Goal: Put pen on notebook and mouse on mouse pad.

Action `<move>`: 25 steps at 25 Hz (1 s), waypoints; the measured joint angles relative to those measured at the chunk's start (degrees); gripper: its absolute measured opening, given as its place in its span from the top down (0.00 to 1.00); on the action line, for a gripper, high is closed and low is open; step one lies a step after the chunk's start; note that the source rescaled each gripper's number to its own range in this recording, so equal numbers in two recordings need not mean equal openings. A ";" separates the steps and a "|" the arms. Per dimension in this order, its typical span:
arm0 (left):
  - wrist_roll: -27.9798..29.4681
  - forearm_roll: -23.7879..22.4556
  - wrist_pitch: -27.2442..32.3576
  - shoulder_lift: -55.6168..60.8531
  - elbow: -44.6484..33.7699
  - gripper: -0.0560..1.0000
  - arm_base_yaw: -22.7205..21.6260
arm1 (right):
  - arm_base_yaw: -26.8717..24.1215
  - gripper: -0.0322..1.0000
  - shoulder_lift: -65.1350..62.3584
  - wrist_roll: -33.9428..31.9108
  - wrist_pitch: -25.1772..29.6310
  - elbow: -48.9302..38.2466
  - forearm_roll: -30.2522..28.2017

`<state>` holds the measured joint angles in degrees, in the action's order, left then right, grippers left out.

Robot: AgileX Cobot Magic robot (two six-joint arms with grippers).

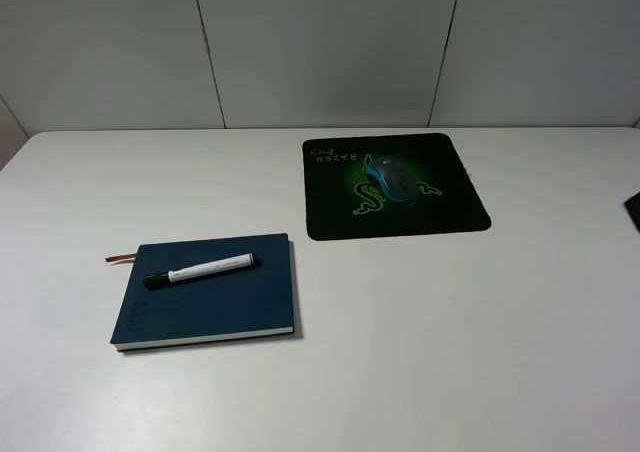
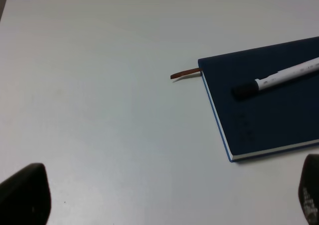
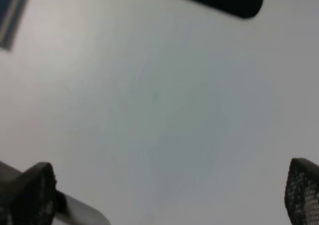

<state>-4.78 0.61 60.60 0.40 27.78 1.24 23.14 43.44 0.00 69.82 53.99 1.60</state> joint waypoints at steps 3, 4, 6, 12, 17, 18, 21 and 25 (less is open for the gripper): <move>0.00 0.00 0.00 0.00 0.00 0.00 0.00 | -0.19 0.00 -8.40 -1.25 0.05 -1.10 0.16; 0.00 0.00 0.00 0.00 0.00 0.00 0.00 | -0.74 0.00 -11.29 -1.48 0.05 -1.51 0.22; 0.00 0.00 0.00 0.00 0.00 0.00 0.00 | -2.96 0.00 -16.36 -1.59 0.05 -2.83 0.21; 0.00 0.00 0.00 0.00 0.00 0.00 0.00 | -13.19 0.00 -30.92 -1.72 0.05 -8.69 -0.34; 0.00 0.00 0.00 0.00 0.00 0.00 0.00 | -20.83 0.00 -41.70 -1.72 -3.45 -15.78 -0.55; 0.00 0.00 0.00 0.00 0.00 0.00 0.00 | -22.08 0.00 -43.03 -1.72 -4.51 -16.95 -0.61; 0.00 0.00 0.00 0.00 0.00 0.00 0.00 | -24.12 0.00 -43.80 -1.61 -6.18 -20.10 -0.66; 0.00 0.00 0.00 0.00 0.00 0.00 0.00 | -24.18 0.00 -43.85 -1.56 -8.24 -24.45 -0.98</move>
<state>-4.78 0.61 60.60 0.40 27.78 1.24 -1.04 -0.41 -1.56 61.58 29.55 0.62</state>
